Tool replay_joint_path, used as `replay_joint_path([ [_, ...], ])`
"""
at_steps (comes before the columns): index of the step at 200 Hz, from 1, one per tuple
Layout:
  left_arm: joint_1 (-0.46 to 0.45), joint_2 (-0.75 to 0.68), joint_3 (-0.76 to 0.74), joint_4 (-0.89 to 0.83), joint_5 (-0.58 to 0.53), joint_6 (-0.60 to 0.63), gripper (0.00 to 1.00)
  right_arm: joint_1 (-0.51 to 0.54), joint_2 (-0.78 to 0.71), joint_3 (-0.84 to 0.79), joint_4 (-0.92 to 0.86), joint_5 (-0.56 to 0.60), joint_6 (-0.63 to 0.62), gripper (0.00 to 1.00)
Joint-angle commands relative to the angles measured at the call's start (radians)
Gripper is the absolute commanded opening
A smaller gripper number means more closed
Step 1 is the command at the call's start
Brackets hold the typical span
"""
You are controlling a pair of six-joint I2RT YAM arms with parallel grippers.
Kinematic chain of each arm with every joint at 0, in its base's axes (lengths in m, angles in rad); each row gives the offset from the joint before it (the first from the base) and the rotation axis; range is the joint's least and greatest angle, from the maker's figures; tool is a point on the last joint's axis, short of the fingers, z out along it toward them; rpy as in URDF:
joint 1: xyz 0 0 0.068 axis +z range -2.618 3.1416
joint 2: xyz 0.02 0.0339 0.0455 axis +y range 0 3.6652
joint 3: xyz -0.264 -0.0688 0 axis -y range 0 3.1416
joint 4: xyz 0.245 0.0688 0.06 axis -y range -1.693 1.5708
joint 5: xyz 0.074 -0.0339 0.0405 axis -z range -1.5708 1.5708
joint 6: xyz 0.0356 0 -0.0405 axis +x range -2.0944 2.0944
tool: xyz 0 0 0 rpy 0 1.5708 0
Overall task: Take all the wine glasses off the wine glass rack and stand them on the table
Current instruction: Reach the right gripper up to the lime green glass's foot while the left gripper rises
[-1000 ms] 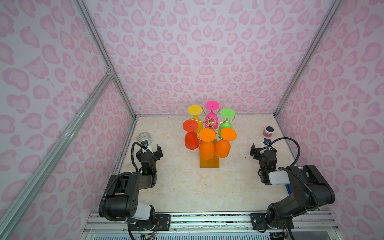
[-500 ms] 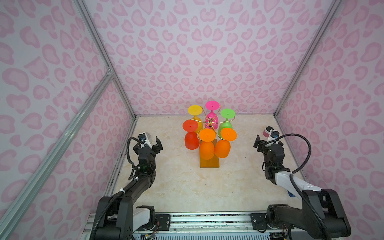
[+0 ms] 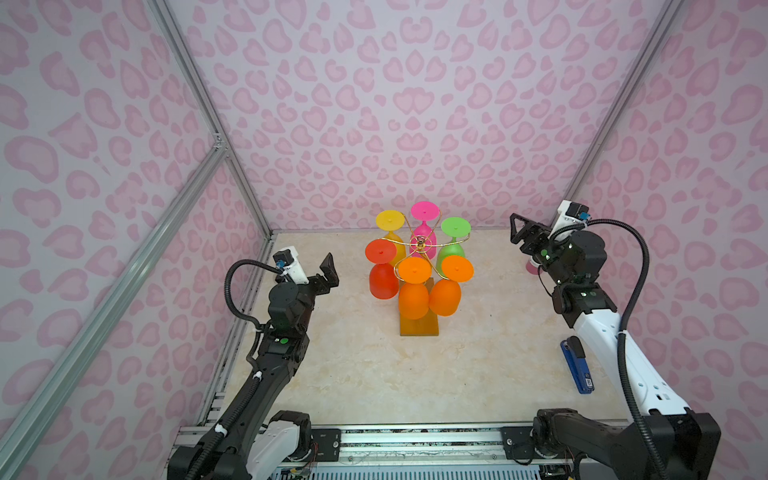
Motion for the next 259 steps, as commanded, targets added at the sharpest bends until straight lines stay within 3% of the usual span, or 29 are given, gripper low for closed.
replay_joint_path([
  [1,-0.005,-0.009,0.020,-0.042,0.068,-0.052,0.99,0.016,0.080,0.098,-0.089,-0.264,0.127,0.88],
  [23,-0.007,-0.010,0.026,-0.052,0.071,-0.049,0.99,0.040,0.156,0.187,-0.119,-0.346,0.124,0.81],
  [87,-0.010,-0.005,0.032,-0.067,0.078,-0.049,0.99,0.102,0.245,0.316,-0.246,-0.331,0.067,0.69],
  [156,-0.012,0.020,0.036,-0.067,0.098,-0.064,0.99,0.145,0.273,0.333,-0.285,-0.332,0.048,0.66],
  [259,-0.015,0.004,0.034,-0.078,0.105,-0.064,1.00,0.162,0.239,0.327,-0.326,-0.359,0.041,0.54],
])
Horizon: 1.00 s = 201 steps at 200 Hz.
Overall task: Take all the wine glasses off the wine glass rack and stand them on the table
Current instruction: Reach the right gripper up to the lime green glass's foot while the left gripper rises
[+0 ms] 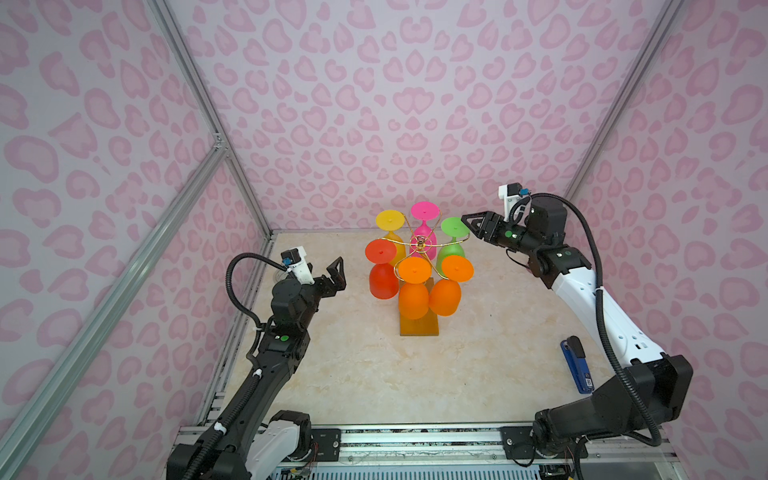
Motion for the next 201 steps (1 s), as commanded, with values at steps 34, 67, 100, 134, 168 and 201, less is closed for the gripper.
replay_joint_path([
  [34,-0.001,-0.018,0.005,-0.001,0.007,-0.003,1.00,0.008,-0.018,-0.023,-0.009,-0.037,-0.016,0.53],
  [67,-0.001,-0.018,0.005,-0.004,0.006,-0.006,1.00,0.009,-0.030,-0.029,-0.005,-0.038,-0.016,0.52],
  [100,-0.002,-0.016,0.005,-0.007,0.002,-0.007,1.00,0.009,-0.032,-0.029,0.003,-0.048,-0.007,0.50],
  [134,-0.002,-0.015,0.004,-0.011,0.001,-0.008,1.00,0.012,-0.034,-0.031,0.012,-0.049,-0.007,0.47],
  [168,-0.003,-0.013,0.002,-0.007,0.006,-0.016,1.00,0.014,-0.045,-0.045,0.042,-0.033,-0.004,0.44],
  [201,-0.003,-0.008,0.000,-0.010,0.005,-0.016,1.00,0.013,-0.047,-0.046,0.056,-0.031,0.001,0.41],
])
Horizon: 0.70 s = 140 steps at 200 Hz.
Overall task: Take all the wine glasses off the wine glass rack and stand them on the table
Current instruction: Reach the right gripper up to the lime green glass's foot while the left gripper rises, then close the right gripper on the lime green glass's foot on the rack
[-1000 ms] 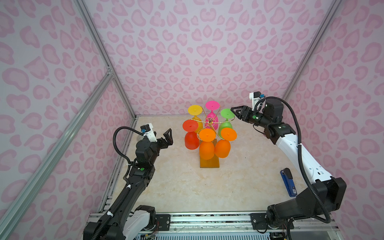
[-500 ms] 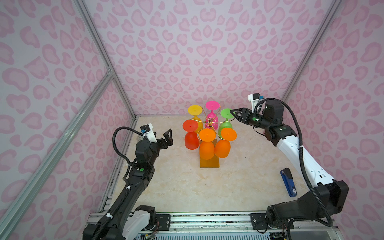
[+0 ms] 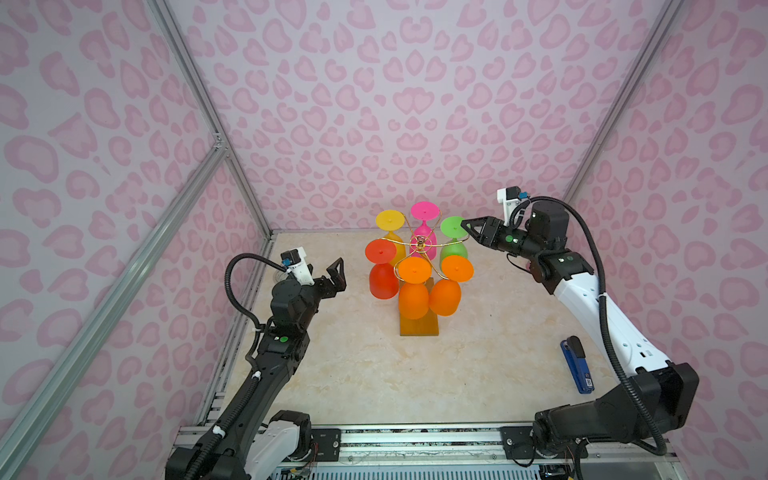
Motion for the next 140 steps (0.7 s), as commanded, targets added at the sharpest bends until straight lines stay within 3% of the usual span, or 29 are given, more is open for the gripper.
replay_joint_path([
  [1,0.001,0.003,-0.001,0.013,-0.001,-0.002,1.00,0.001,-0.004,-0.005,0.042,0.008,0.000,0.40],
  [140,0.001,0.017,-0.010,0.014,-0.008,-0.002,1.00,0.013,0.040,0.020,0.050,-0.009,0.013,0.18],
])
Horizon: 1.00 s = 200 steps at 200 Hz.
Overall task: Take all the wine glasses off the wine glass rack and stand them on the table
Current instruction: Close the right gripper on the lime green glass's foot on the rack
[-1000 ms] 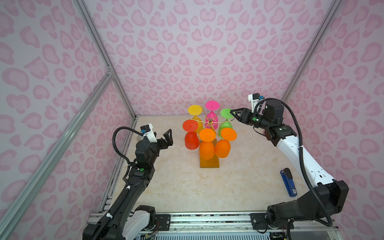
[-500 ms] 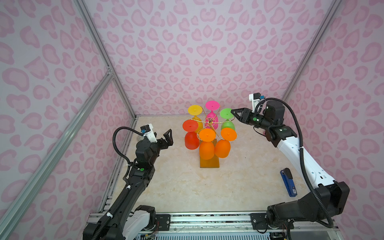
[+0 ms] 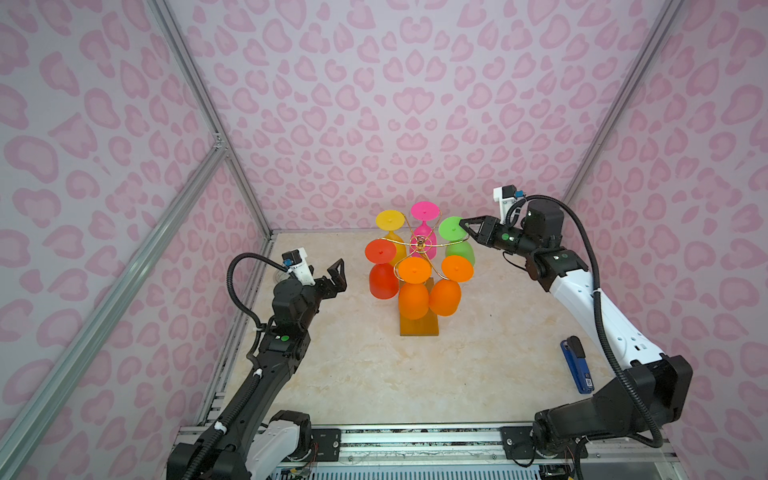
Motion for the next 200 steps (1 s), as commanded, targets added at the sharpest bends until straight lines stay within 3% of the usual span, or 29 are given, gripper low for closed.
replay_joint_path([
  [1,0.001,0.002,-0.006,0.014,-0.006,0.002,1.00,0.002,0.006,0.007,0.024,-0.005,-0.003,0.18],
  [88,0.001,0.001,-0.014,0.013,-0.008,0.002,1.00,0.001,0.031,0.009,0.057,-0.055,0.054,0.00],
  [200,0.001,-0.006,-0.012,0.002,-0.008,0.006,1.00,-0.051,0.031,-0.066,0.294,-0.160,0.257,0.00],
])
